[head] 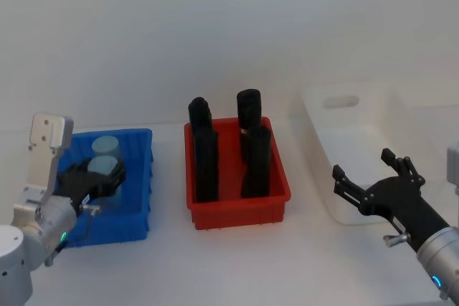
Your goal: Pick the cotton swabs from the blue box and place them into the white box.
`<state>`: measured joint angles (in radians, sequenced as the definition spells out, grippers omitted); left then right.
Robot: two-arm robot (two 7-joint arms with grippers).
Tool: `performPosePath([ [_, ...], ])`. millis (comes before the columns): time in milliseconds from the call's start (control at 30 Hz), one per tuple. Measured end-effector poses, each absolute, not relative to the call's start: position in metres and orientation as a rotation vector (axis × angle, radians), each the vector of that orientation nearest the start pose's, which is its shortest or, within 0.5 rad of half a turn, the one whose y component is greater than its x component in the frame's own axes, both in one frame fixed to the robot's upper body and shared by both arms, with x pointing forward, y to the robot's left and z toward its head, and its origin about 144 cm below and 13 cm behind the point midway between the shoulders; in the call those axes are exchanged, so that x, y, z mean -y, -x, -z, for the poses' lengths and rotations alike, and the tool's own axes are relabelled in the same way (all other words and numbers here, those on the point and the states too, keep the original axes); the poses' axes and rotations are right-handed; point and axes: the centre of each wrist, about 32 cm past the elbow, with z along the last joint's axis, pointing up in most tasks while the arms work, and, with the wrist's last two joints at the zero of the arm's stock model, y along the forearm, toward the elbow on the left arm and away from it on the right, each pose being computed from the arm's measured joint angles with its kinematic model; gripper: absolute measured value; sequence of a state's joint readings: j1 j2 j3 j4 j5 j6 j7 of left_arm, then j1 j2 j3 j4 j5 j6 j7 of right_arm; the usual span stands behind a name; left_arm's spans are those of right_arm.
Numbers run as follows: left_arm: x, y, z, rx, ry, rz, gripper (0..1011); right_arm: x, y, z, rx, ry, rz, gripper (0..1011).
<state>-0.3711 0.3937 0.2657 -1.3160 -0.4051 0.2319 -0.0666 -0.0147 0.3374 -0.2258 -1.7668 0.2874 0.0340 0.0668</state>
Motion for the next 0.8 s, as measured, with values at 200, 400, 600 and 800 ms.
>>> performPosePath([
  [200, -0.293, -0.551, -1.217, -0.066, -0.183, -1.317, 669, 0.237, -0.443, -1.189, 0.075, -0.026, 1.229, 1001],
  [400, -0.290, -0.549, -1.242, -0.039, -0.171, -1.250, 669, 0.237, -0.443, -1.189, 0.075, -0.026, 1.229, 1001],
  [600, -0.287, -0.546, -1.265, -0.027, -0.160, -1.171, 669, 0.237, -0.443, -1.189, 0.075, -0.026, 1.229, 1001],
  [800, -0.284, -0.545, -1.285, -0.025, -0.153, -1.081, 669, 0.237, -0.443, -1.189, 0.075, -0.026, 1.230, 1001],
])
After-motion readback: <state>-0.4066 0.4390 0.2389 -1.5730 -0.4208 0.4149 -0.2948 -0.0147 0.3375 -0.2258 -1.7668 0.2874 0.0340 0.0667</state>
